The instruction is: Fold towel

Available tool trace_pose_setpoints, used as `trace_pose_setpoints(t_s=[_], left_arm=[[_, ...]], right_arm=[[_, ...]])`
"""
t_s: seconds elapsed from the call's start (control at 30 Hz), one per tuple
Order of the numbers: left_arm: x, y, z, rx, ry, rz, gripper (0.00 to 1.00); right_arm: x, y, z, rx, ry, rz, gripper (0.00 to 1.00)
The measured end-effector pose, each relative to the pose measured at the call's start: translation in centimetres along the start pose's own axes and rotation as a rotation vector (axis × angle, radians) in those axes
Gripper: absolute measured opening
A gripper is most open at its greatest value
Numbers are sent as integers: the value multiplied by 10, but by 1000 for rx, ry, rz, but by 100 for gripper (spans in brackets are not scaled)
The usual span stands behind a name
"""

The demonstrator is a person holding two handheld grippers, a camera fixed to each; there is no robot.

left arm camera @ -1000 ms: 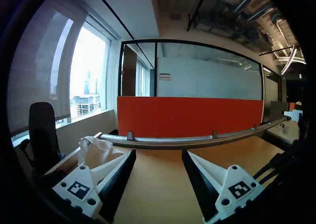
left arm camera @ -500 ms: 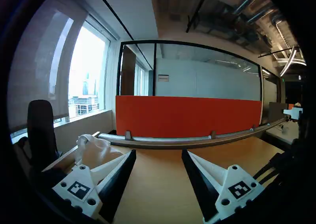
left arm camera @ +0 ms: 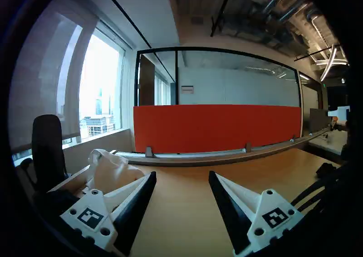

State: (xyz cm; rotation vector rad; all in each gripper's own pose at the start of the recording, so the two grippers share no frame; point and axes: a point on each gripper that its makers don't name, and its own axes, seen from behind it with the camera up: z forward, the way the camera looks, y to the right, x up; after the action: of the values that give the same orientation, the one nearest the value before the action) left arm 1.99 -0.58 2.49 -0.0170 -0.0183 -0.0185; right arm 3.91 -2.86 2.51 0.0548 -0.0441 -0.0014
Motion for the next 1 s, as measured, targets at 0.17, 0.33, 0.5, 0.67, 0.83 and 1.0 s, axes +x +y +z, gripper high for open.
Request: trace_pose_setpoints(t_s=[0.17, 0.33, 0.5, 0.67, 0.83, 1.0], left_arm=[[-19, -1, -3, 1, 4, 40, 85], [-36, -7, -6, 12, 15, 76, 85], [-51, -13, -9, 24, 26, 86, 85], [-60, -13, -7, 33, 40, 70, 85], [-64, -10, -6, 34, 53, 46, 85], [-70, -5, -6, 33, 56, 43, 85]], right_arm=[[-5, -14, -3, 22, 3, 0, 99], [-15, -23, -2, 24, -3, -17, 99], [-24, -31, 0, 17, -6, -31, 99], [-30, -40, 2, 17, -4, -46, 100], [-36, -46, 5, 20, -5, -51, 100], [-46, -45, 8, 22, -10, -49, 99]])
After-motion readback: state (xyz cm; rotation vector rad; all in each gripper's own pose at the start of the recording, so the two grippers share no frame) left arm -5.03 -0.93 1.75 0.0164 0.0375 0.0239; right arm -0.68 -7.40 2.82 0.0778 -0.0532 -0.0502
